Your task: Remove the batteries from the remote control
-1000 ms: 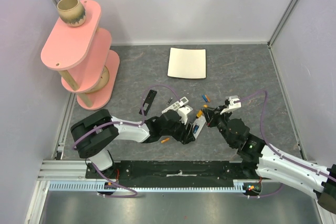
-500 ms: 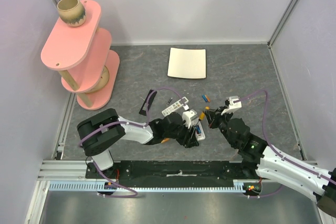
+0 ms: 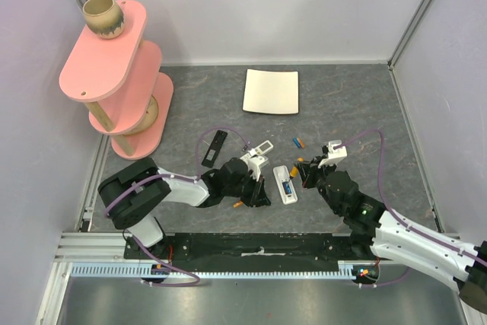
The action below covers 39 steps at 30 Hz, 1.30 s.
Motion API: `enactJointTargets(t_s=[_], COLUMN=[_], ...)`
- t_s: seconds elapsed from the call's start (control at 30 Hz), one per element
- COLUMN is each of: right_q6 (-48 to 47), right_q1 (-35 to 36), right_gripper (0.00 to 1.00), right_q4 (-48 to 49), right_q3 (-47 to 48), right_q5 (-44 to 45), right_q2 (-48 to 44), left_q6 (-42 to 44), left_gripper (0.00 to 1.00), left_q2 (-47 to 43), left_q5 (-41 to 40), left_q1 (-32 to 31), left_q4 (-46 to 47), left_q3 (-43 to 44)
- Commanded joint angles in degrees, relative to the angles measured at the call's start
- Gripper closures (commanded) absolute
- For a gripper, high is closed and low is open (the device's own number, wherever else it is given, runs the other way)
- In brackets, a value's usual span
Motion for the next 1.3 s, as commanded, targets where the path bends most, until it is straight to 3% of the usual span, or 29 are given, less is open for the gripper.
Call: enactJointTargets(t_s=[0.0,0.37,0.9,1.27], right_q6=[-0.7,-1.0,6.9,9.8], right_q1=[-0.3,-0.3,-0.2,-0.7], right_gripper=[1.00,1.00,1.00,1.00], right_q4=[0.1,1.5,9.2,11.6], right_q3=[0.6,0.0,-3.7,-6.0], right_q5=[2.4,4.1,-5.3,-4.7], right_q2=[1.1,5.3,10.5,7.4], left_q6=[0.7,0.8,-0.5,-1.2], left_gripper=[0.79,0.81,0.79,0.79], left_q2=[1.3,2.6,9.2,11.8], left_q5=[1.9,2.8,2.9,2.4], left_q1=[0.5,0.5,2.7,2.8], left_q4=[-1.8,-1.8,-4.1,-4.1], left_q3=[1.1,2.1,9.1,9.5])
